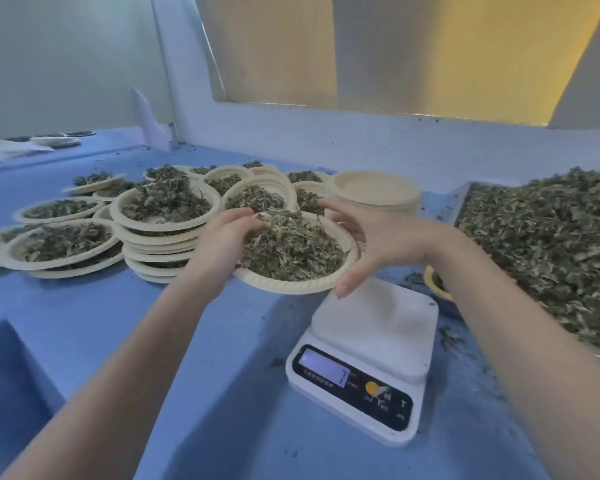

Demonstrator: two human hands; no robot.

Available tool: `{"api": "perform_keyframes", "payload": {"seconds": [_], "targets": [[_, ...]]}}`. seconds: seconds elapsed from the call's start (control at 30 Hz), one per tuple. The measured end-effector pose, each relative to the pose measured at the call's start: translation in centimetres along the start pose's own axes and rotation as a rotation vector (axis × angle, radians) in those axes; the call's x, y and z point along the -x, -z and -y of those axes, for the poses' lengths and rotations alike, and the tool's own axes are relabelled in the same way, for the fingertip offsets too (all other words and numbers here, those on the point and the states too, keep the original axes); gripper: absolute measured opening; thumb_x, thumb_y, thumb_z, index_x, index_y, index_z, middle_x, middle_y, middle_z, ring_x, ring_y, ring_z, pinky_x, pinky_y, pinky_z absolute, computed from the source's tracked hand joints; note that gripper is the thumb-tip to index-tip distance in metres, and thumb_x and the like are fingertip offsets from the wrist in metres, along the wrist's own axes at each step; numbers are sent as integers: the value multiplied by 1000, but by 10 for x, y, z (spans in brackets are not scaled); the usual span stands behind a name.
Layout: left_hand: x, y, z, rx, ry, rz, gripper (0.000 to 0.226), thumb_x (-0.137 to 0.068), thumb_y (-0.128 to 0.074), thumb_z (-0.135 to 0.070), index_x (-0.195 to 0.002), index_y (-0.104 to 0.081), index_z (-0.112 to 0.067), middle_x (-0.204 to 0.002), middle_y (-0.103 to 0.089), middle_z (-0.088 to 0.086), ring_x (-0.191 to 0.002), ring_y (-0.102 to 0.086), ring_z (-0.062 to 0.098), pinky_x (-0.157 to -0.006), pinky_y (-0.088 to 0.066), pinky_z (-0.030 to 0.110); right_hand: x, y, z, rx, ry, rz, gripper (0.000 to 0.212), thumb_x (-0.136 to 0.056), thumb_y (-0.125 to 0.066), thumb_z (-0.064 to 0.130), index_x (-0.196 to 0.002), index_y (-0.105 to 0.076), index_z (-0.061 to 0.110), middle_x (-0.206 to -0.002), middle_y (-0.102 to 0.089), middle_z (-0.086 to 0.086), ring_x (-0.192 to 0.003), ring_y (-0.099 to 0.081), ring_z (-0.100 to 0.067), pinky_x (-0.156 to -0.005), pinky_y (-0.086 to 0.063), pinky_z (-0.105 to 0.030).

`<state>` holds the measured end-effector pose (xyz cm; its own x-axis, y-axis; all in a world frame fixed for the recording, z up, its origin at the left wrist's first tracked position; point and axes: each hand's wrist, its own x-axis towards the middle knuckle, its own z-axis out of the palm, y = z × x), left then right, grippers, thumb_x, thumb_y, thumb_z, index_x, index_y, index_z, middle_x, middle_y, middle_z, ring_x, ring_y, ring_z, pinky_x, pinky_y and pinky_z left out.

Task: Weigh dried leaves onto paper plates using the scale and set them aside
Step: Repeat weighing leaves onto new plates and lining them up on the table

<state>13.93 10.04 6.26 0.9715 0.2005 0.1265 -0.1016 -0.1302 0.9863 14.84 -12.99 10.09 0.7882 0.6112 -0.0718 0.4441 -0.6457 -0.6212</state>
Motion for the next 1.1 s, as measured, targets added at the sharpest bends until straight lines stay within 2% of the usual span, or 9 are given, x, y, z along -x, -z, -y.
{"api": "perform_keyframes", "payload": {"seconds": [0.07,0.13,0.3,0.43,0.57,0.7,0.83,0.93,1.1], "targets": [[-17,25,-7,-41,-20,-74,28,-87,-60,-18,-114,-62,-20,-115,-62,2,-105,-56,16,-95,-41,29,-32,1,13,1,51,-14,131,-38,-91,45,-147,-17,41,-151,-26,21,-137,-25,5,-115,-24,-27],[-35,48,-13,-126,-45,-120,31,-87,-59,-22,-118,-61,-23,-114,-61,0,-104,-55,16,-93,-41,31,-65,3,26,12,87,-30,138,-33,-88,51,-149,-15,38,-152,-21,21,-140,-23,-1,-117,-23,-34],[-85,104,-22,-256,-66,-178,34,-87,-58,-30,-122,-58,-29,-127,-57,1,-117,-51,20,-105,-38,40,-149,10,51,32,154,-10,144,-27,-88,58,-150,-15,34,-154,-23,16,-141,-23,-5,-116,-24,-37],[-115,138,-21,-305,-63,-258,34,-82,-54,-33,-116,-60,-29,-122,-60,1,-120,-52,20,-108,-35,44,-206,7,68,57,182,3,144,-27,-87,62,-149,-14,37,-156,-23,10,-142,-24,-8,-116,-26,-39],[-137,158,-5,-336,-43,-287,30,-93,-47,-23,-120,-59,-21,-131,-54,3,-123,-48,23,-109,-33,42,-251,-3,74,113,186,82,134,-41,-90,52,-150,-13,37,-157,-20,10,-143,-22,-11,-116,-25,-39],[-144,161,19,-345,-11,-281,33,-97,-44,-25,-126,-57,-16,-138,-50,2,-127,-44,21,-111,-29,38,-266,-12,63,213,205,111,129,-46,-87,54,-151,-14,35,-156,-20,10,-141,-24,-9,-111,-26,-28],[-142,152,40,-386,-4,-316,38,-97,-42,-30,-132,-52,-19,-137,-50,0,-126,-43,20,-104,-31,30,-263,-16,55,223,150,152,130,-45,-88,50,-149,-12,39,-157,-18,12,-143,-19,-11,-116,-22,-36],[-136,150,43,-414,1,-314,40,-98,-38,-31,-136,-49,-20,-139,-48,1,-127,-42,20,-103,-30,33,-260,-17,54,210,142,143,125,-52,-89,44,-150,-12,39,-157,-17,13,-143,-18,-11,-112,-20,-29],[-130,160,11,-451,8,-307,42,-98,-39,-36,-137,-43,-24,-141,-47,4,-119,-46,23,-102,-36,39,-246,-4,72,215,156,133,130,-48,-87,54,-150,-7,40,-157,-13,15,-144,-17,-12,-113,-21,-35]]}}
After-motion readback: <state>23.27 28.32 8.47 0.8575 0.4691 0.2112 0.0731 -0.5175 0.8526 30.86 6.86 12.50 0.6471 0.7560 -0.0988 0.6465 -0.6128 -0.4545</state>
